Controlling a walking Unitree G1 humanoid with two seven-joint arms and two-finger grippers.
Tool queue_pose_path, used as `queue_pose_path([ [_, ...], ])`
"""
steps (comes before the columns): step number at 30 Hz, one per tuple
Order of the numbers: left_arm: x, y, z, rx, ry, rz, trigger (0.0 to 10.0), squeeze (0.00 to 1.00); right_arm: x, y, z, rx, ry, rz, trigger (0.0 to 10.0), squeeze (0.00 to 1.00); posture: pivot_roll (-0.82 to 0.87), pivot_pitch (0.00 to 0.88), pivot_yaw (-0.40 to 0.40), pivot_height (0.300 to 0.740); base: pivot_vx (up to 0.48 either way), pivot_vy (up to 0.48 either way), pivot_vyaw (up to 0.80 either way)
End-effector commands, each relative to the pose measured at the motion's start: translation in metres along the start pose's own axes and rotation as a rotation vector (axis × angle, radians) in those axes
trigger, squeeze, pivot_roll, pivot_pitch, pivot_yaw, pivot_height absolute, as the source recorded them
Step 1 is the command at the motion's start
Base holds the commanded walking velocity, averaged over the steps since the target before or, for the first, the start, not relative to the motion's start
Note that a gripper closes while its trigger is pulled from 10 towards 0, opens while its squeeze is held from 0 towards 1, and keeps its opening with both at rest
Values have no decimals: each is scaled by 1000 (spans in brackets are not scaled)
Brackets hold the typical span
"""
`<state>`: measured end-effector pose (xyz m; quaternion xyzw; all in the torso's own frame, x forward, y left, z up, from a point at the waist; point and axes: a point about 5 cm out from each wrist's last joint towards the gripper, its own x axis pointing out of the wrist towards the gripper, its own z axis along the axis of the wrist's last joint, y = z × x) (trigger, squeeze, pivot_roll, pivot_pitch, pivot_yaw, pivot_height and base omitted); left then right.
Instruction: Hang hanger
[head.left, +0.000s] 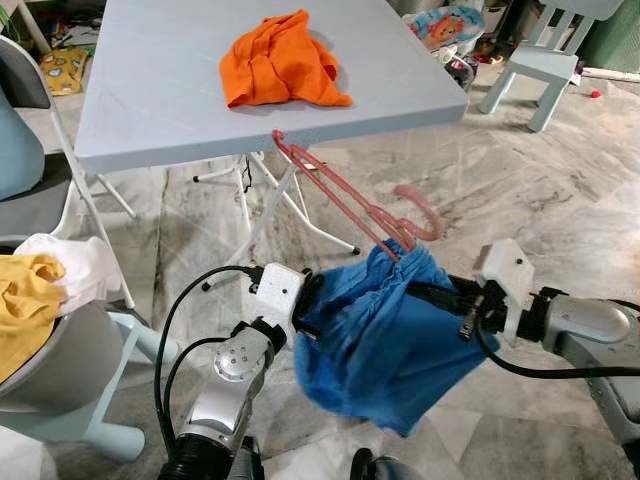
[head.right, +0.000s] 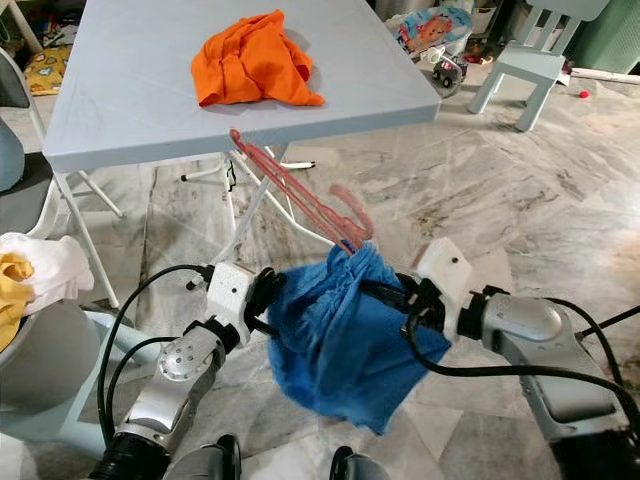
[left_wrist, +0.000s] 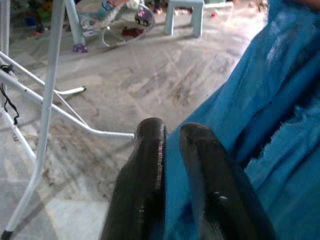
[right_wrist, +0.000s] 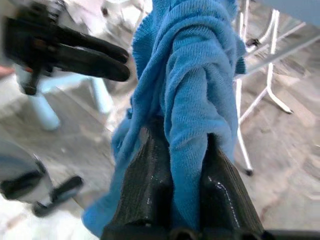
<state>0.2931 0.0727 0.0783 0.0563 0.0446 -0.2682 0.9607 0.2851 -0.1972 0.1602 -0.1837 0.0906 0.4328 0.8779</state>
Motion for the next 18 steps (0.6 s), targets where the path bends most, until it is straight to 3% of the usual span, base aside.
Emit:
queue_pose_path([
  [1, -2, -2, -3, 16, 21, -4, 10000, 1000, 0, -2, 4, -35, -6, -14, 10000, 0, -34, 181, -40, 740, 0, 0, 0],
  [4, -5, -5, -7, 62, 45, -40, 10000, 1000, 3, -12, 1, -164, 53, -72, 10000, 0, -34, 180, -43, 740, 0, 0, 0],
  [9, -6, -10, -5, 86, 27, -98, 10000, 1000, 4, -16, -5, -201, 106, -60, 10000, 0, -31, 180, -45, 740, 0, 0, 0],
  [12, -8, -12, -3, 124, 18, -139, 10000, 1000, 7, -19, -10, -145, 116, -31, 10000, 0, -30, 181, -51, 740, 0, 0, 0],
  [15, -12, -17, 0, 155, -13, -193, 10000, 1000, 15, -22, -14, -266, 152, -24, 10000, 0, -29, 180, -52, 740, 0, 0, 0],
  [17, -14, -18, 2, 176, -33, -214, 10000, 1000, 18, -21, -16, -290, 170, 17, 10000, 0, -23, 180, -54, 740, 0, 0, 0],
  [18, -19, -21, 9, 243, -84, -254, 10000, 1000, 20, -20, -19, -341, 205, 83, 10000, 0, -20, 181, -55, 740, 0, 0, 0],
])
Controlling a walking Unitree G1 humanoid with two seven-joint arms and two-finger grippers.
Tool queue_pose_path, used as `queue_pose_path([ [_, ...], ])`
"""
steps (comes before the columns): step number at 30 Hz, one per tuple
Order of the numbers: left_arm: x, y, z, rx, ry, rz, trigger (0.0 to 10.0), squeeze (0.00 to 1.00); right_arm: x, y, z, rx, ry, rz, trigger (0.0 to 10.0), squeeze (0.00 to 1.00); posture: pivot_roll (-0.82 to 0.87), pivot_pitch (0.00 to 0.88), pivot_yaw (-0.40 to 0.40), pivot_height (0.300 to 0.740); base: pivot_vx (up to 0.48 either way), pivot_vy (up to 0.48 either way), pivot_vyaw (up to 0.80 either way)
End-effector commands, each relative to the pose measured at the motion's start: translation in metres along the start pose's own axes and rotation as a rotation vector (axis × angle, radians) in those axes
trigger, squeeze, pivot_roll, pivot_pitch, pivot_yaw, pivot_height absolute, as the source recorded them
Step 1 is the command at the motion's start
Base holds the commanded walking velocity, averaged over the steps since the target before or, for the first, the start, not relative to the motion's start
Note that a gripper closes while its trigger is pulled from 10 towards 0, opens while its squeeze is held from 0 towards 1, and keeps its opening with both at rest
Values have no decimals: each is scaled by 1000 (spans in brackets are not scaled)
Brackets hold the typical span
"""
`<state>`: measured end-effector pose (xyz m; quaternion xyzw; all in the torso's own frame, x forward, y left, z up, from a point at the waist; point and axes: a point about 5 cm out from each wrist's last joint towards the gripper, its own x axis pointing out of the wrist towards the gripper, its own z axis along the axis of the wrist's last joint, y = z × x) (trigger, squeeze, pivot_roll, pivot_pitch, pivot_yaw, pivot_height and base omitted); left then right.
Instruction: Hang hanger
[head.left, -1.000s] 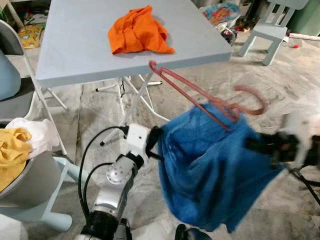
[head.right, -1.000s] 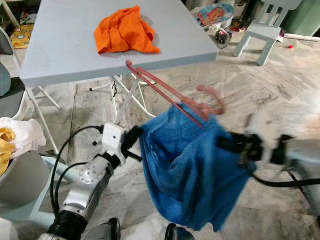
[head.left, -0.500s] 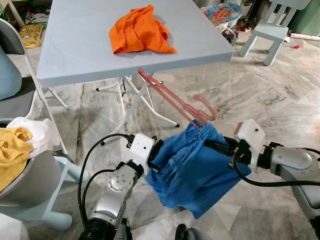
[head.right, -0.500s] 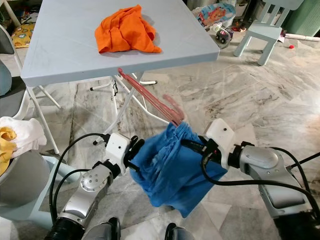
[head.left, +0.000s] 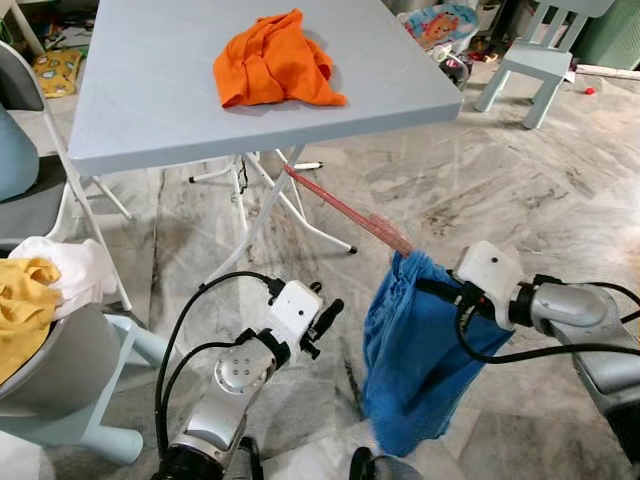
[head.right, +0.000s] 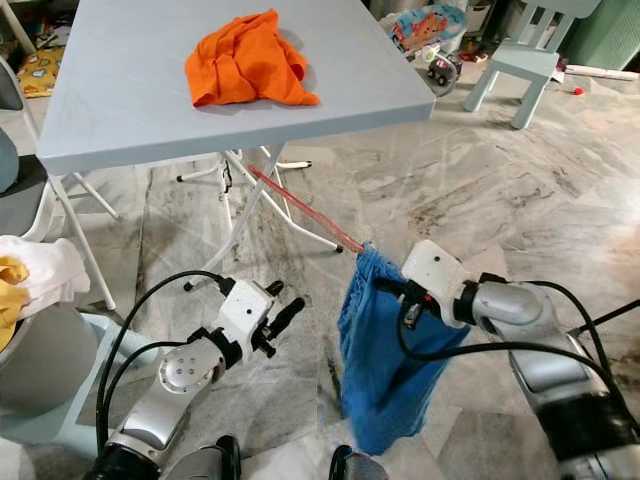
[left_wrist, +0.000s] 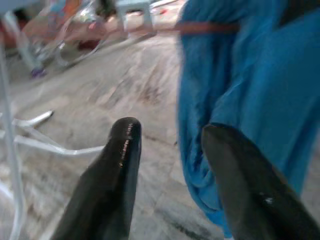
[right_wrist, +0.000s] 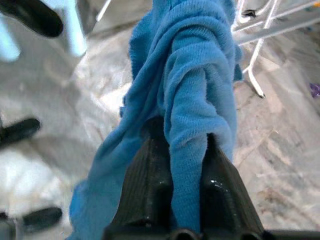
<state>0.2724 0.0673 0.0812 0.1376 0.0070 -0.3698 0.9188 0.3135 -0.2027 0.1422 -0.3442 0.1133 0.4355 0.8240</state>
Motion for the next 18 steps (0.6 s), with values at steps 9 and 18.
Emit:
queue_pose_path([
  [9, -21, -5, 26, 177, -136, -174, 10000, 1000, -9, 4, -25, -299, 180, 311, 10000, 0, -1, 177, -60, 740, 0, 0, 0],
  [18, -34, -9, 9, 143, -67, -293, 10000, 1000, -16, -17, -29, -345, 219, 272, 10000, 0, -8, 180, -56, 740, 0, 0, 0],
])
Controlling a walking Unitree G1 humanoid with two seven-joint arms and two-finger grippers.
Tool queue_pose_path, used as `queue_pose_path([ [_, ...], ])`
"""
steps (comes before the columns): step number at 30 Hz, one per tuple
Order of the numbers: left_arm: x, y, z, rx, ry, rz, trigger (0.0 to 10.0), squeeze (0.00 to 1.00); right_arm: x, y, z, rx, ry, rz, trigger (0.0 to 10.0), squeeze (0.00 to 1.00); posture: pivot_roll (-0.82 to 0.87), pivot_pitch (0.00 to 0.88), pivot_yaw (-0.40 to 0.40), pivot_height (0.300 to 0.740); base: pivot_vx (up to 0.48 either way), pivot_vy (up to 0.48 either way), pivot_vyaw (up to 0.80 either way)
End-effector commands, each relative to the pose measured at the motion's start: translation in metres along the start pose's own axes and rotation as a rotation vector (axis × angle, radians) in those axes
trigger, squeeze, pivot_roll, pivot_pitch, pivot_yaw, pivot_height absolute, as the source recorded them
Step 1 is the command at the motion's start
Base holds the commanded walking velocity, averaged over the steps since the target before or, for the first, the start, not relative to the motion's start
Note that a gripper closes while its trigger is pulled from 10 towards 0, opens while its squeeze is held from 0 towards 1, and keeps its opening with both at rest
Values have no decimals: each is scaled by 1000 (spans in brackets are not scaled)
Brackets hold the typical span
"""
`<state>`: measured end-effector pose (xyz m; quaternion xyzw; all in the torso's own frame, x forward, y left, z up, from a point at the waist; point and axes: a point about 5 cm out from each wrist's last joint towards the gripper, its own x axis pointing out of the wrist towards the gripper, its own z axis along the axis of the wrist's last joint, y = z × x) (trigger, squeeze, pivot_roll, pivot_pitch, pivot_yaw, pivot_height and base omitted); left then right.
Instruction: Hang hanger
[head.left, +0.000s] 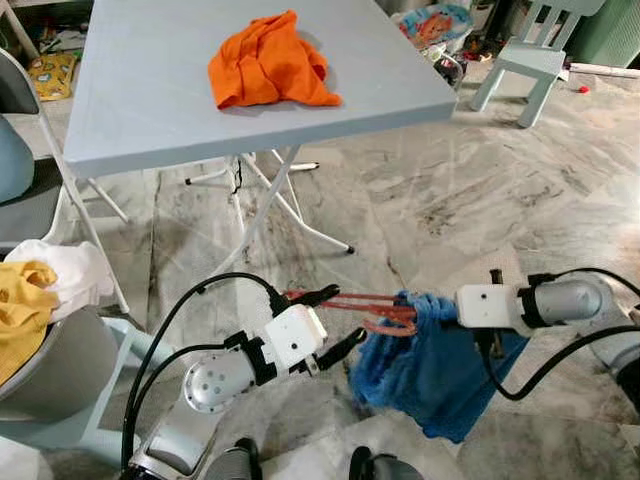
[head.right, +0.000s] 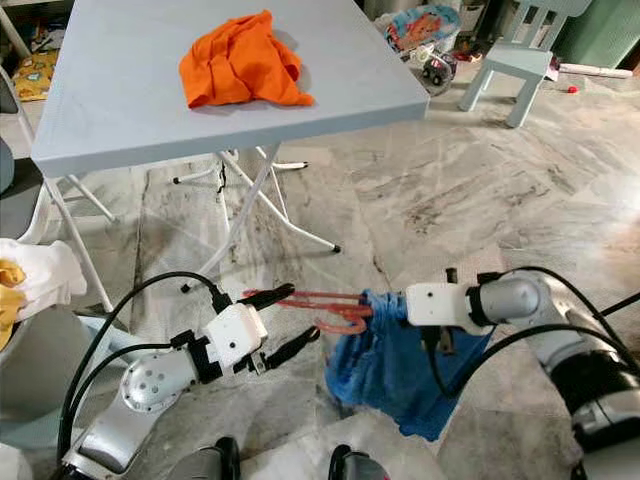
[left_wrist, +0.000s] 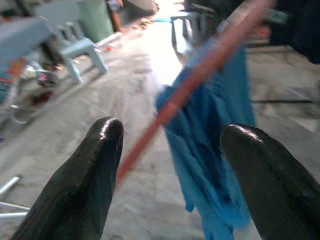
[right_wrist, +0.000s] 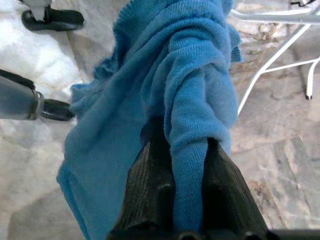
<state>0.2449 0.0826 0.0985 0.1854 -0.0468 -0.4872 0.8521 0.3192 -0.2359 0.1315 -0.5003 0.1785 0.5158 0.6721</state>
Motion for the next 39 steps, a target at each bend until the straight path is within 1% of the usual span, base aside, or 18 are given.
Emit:
queue_pose_path([
  [1, -1, -8, -7, -11, 30, -54, 10000, 1000, -5, -4, 0, -19, -9, -8, 10000, 0, -8, 180, -56, 740, 0, 0, 0],
  [4, -1, -8, -12, -1, 46, -61, 10000, 1000, -7, -7, 5, -27, -56, -11, 10000, 0, -7, 182, -55, 740, 0, 0, 0],
  [5, -1, -6, -15, 35, 60, -73, 10000, 1000, -11, -8, 7, -56, -71, 1, 10000, 0, -7, 182, -55, 740, 0, 0, 0],
  [6, -1, -3, -16, 45, 63, -72, 10000, 1000, -15, -8, 8, -78, -74, 12, 10000, 0, -7, 182, -55, 740, 0, 0, 0],
  [8, -2, 1, -15, 37, 61, -64, 10000, 1000, -19, -10, 8, -94, -76, 9, 10000, 0, -14, 182, -57, 740, 0, 0, 0],
  [12, -3, 9, -18, 39, 76, -55, 10000, 1000, -36, -15, 9, -103, -100, 38, 10000, 0, -14, 182, -57, 740, 0, 0, 0],
  [16, -3, 12, -21, 55, 89, -51, 10000, 1000, -46, -13, 8, -121, -103, 75, 10000, 0, -23, 180, -57, 740, 0, 0, 0],
  [21, -1, 18, -20, 62, 83, -35, 10000, 1000, -48, -3, 6, -108, -112, 149, 10000, 0, -23, 180, -57, 740, 0, 0, 0],
  [22, 1, 19, -19, 69, 79, -29, 10000, 0, -47, 0, 7, -104, -125, 165, 10000, 0, -23, 180, -57, 740, 0, 0, 0],
  [24, 3, 21, -18, 80, 74, -21, 10000, 0, -47, 2, 9, -95, -144, 176, 10000, 0, -23, 180, -57, 740, 0, 0, 0],
  [26, 5, 21, -18, 73, 70, -17, 10000, 0, -46, 5, 11, -98, -156, 191, 10000, 0, -23, 180, -57, 740, 0, 0, 0],
  [28, 8, 21, -18, 71, 63, -22, 10000, 0, -42, 10, 17, -92, -195, 221, 10000, 0, -23, 173, -56, 740, 0, 0, 0],
  [31, 11, 20, -18, 69, 59, -30, 10000, 0, -39, 9, 20, -82, -221, 199, 10000, 0, -23, 173, -56, 740, 0, 0, 0],
  [33, 13, 19, -17, 69, 55, -37, 10000, 0, -37, 10, 20, -56, -229, 206, 10000, 0, -23, 173, -56, 740, 0, 0, 0],
  [36, 17, 13, -17, 58, 45, -72, 10000, 0, -32, 11, 24, -29, -263, 190, 10000, 0, -26, 170, -59, 740, 0, 0, 0],
  [39, 19, 8, -17, 49, 40, -99, 10000, 0, -29, 10, 31, -28, -295, 176, 10000, 0, -26, 169, -59, 740, 0, 0, 0],
])
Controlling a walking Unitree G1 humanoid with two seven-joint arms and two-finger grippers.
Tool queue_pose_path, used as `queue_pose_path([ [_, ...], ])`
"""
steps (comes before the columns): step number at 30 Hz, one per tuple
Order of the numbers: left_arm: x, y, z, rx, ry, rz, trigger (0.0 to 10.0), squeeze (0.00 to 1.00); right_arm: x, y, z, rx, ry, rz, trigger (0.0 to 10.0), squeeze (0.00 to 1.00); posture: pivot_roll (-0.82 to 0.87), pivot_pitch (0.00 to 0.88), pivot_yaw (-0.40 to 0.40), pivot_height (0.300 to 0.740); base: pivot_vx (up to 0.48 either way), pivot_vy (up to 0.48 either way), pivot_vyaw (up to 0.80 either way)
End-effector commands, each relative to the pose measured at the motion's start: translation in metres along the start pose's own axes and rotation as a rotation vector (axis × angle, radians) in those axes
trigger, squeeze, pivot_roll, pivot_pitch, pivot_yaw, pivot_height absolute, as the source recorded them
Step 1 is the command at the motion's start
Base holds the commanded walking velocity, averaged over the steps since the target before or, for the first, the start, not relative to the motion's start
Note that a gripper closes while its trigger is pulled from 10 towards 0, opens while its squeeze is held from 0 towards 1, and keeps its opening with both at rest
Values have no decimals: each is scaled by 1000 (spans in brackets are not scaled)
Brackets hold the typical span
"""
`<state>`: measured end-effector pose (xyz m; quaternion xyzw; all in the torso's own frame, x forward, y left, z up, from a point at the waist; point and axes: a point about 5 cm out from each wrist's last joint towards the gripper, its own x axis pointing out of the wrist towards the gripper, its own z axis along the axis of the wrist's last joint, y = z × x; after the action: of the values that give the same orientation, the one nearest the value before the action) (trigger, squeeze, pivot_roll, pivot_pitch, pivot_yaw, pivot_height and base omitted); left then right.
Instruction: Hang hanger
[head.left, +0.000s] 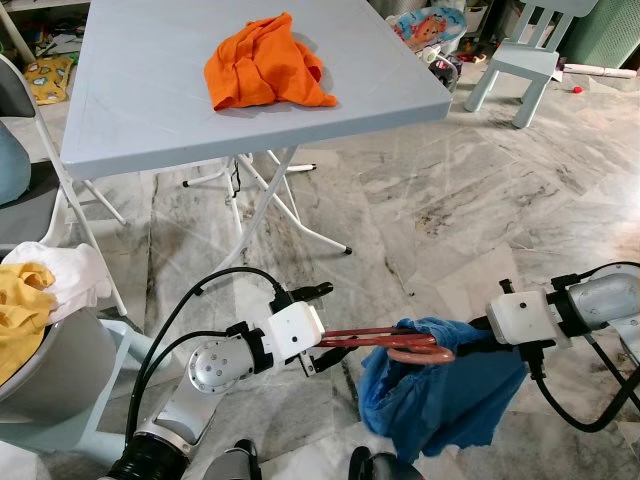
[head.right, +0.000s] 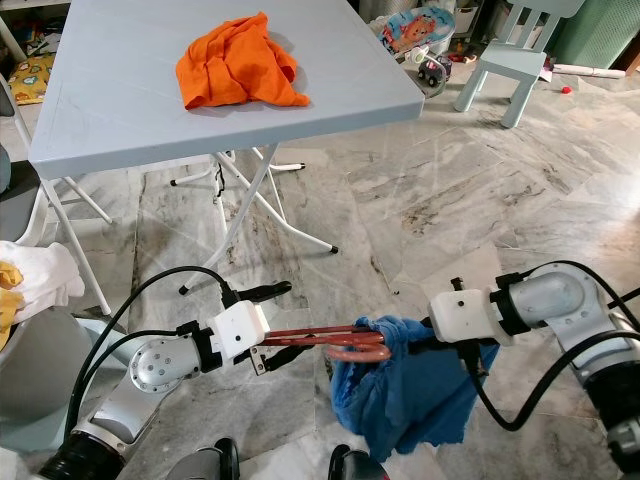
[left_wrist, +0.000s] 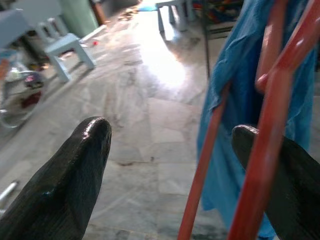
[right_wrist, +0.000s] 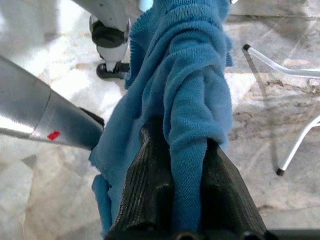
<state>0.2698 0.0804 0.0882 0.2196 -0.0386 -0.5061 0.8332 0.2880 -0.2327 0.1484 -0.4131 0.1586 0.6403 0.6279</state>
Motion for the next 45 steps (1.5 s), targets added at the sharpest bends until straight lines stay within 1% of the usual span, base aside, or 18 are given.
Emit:
queue_pose_path([
  [1, 5, -8, 0, -6, -5, -50, 10000, 0, -3, -9, 16, -53, -74, -49, 10000, 0, -29, 167, -60, 740, 0, 0, 0],
  [2, 6, -9, 1, -7, -11, -58, 10000, 0, -1, -10, 18, -63, -81, -56, 10000, 0, -29, 167, -60, 740, 0, 0, 0],
  [3, 8, -9, 2, -11, -19, -68, 9686, 0, 2, -12, 21, -83, -85, -66, 10000, 0, -30, 167, -61, 740, 0, 0, 0],
  [4, 9, -9, 3, -14, -22, -71, 9686, 0, 2, -13, 21, -91, -85, -70, 10000, 0, -29, 166, -62, 740, 0, 0, 0],
  [5, 10, -10, 4, -24, -27, -83, 4353, 0, 4, -16, 23, -101, -90, -83, 10000, 0, -29, 166, -62, 740, 0, 0, 0],
  [6, 11, -10, 4, -30, -31, -91, 4353, 0, 5, -18, 24, -107, -93, -92, 10000, 0, -29, 166, -62, 740, 0, 0, 0],
  [7, 11, -11, 5, -42, -36, -104, 0, 0, 7, -20, 25, -108, -96, -103, 10000, 0, -29, 166, -62, 740, 0, 0, 0],
  [9, 11, -12, 5, -79, -40, -133, 0, 0, 13, -25, 29, -119, -106, -130, 10000, 0, -30, 164, -62, 740, 0, 0, 0],
  [10, 11, -12, 5, -79, -40, -133, 0, 0, 13, -25, 29, -119, -106, -130, 10000, 0, -30, 164, -62, 740, 0, 0, 0],
  [12, 11, -13, 5, -105, -39, -147, 0, 0, 18, -26, 31, -123, -119, -145, 10000, 0, -27, 162, -63, 740, 0, 0, 0],
  [19, 8, -11, 1, -106, -23, -158, 0, 0, 23, -30, 33, -114, -139, -157, 10000, 0, -23, 162, -63, 740, 0, 0, 0],
  [24, 7, -9, 1, -110, -19, -161, 0, 0, 22, -32, 32, -112, -131, -166, 10000, 0, -23, 162, -63, 740, 0, 0, 0],
  [30, 3, -12, 0, -151, -2, -223, 0, 0, 21, -37, 30, -118, -112, -199, 10000, 0, -22, 162, -62, 740, 0, 0, 0],
  [37, -3, -13, -5, -155, 33, -261, 0, 0, 19, -43, 28, -136, -92, -244, 10000, 0, -22, 162, -62, 740, 0, 0, 0],
  [41, -6, -13, -7, -169, 57, -283, 0, 0, 18, -46, 27, -145, -87, -253, 10000, 0, -22, 162, -62, 740, 0, 0, 0],
  [45, -6, -13, -7, -169, 60, -284, 0, 0, 18, -47, 27, -148, -87, -253, 10000, 0, -19, 163, -63, 740, 0, 0, 0],
])
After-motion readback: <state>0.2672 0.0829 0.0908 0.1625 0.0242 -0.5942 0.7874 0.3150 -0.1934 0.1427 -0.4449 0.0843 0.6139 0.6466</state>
